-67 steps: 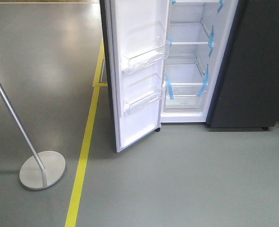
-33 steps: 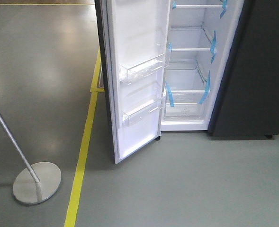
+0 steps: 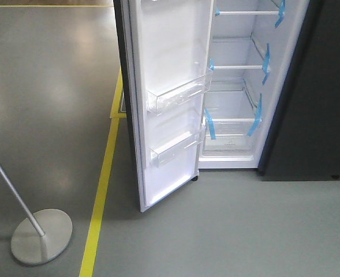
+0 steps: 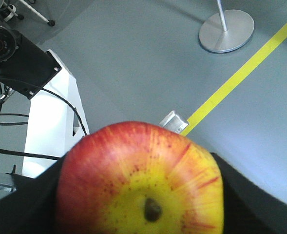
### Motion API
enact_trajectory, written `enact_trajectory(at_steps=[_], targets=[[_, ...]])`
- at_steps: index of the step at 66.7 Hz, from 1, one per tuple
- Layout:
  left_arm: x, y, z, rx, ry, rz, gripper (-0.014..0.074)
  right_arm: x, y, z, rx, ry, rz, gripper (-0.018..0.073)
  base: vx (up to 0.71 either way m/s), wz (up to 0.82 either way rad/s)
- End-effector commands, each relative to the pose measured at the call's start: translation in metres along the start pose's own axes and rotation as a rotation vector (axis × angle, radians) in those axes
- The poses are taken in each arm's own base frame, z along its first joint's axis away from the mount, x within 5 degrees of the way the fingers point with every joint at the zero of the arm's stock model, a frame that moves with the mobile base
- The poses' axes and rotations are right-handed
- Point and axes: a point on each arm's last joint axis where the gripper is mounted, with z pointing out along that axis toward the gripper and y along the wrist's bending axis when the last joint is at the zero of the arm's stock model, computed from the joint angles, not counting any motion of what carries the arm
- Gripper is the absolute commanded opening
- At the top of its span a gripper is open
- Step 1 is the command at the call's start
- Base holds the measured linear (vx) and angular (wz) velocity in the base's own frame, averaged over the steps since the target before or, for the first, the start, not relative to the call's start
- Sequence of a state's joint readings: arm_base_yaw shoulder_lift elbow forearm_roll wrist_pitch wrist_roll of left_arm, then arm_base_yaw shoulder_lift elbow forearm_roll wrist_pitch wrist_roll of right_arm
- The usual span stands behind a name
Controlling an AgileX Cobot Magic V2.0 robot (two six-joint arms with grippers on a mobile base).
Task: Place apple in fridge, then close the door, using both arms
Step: 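Approach the open refrigerator door and stop before its bins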
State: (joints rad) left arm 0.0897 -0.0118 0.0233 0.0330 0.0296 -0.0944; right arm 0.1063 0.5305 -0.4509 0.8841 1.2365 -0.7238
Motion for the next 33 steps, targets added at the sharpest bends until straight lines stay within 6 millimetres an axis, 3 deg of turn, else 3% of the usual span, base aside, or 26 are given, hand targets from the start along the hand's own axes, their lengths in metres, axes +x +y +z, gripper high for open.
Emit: enact_trajectory(at_steps=[1, 33], targets=[[-0.0135, -0.0014, -0.0022, 0.016, -0.108, -0.009, -0.0006, -0.0102, 0.006, -0.0038, -0.039, -0.061, -0.001, 0.013, 0.15, 0.01], [-0.0135, -0.0014, -0.0022, 0.016, -0.108, -0.009, -0.0006, -0.0102, 0.006, -0.0038, -0.039, -0.061, -0.001, 0.013, 0.15, 0.01]])
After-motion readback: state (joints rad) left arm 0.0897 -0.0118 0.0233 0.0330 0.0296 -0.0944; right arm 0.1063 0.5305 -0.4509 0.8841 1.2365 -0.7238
